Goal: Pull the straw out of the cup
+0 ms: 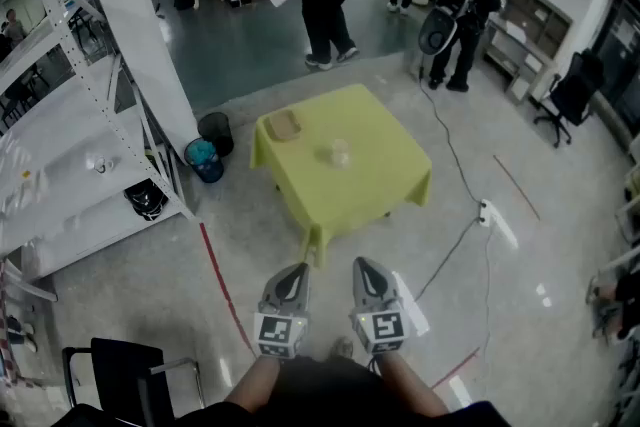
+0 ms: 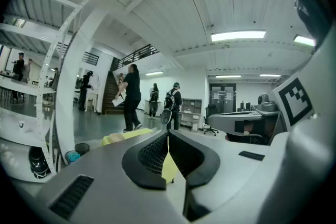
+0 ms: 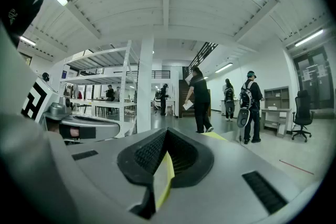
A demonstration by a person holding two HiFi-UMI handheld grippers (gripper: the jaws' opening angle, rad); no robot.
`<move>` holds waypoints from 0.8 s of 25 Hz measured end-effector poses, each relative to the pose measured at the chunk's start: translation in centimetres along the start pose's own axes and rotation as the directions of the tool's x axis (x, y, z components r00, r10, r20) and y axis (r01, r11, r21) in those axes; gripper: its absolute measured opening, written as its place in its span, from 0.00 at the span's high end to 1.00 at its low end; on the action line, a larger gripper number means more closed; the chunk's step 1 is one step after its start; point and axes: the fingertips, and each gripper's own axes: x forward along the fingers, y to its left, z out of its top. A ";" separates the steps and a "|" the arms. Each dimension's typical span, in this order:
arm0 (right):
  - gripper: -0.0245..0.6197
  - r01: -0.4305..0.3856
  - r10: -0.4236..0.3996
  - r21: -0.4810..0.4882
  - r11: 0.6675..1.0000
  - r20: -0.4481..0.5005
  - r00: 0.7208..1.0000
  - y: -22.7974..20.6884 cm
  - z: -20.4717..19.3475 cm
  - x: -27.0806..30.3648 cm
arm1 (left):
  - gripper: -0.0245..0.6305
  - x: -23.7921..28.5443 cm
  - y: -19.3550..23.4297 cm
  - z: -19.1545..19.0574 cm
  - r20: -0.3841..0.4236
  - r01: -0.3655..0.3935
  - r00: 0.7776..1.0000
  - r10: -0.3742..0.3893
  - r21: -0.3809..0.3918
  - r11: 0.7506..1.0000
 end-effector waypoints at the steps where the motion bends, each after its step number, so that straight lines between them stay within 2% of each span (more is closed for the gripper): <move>1: 0.94 0.002 -0.002 0.002 1.000 -0.002 1.000 0.2 0.1 -0.2 | 0.89 -0.1 0.0 -0.1 -0.002 0.002 1.000 -0.002 0.001 1.000; 7: 0.94 0.019 -0.019 0.001 1.000 -0.008 1.000 1.3 -0.3 0.1 | 0.89 -0.4 1.2 -0.6 0.012 0.021 1.000 -0.021 0.033 0.999; 16: 0.94 0.039 -0.039 0.001 0.999 -0.026 0.999 4.8 -0.8 2.6 | 0.89 -2.0 5.6 -2.1 -0.007 0.039 0.999 -0.039 -0.010 0.999; 20: 0.94 0.022 -0.023 -0.025 0.999 -0.051 0.998 6.7 -1.3 3.3 | 0.89 -2.8 6.9 -2.6 -0.007 0.047 0.999 -0.048 -0.022 0.999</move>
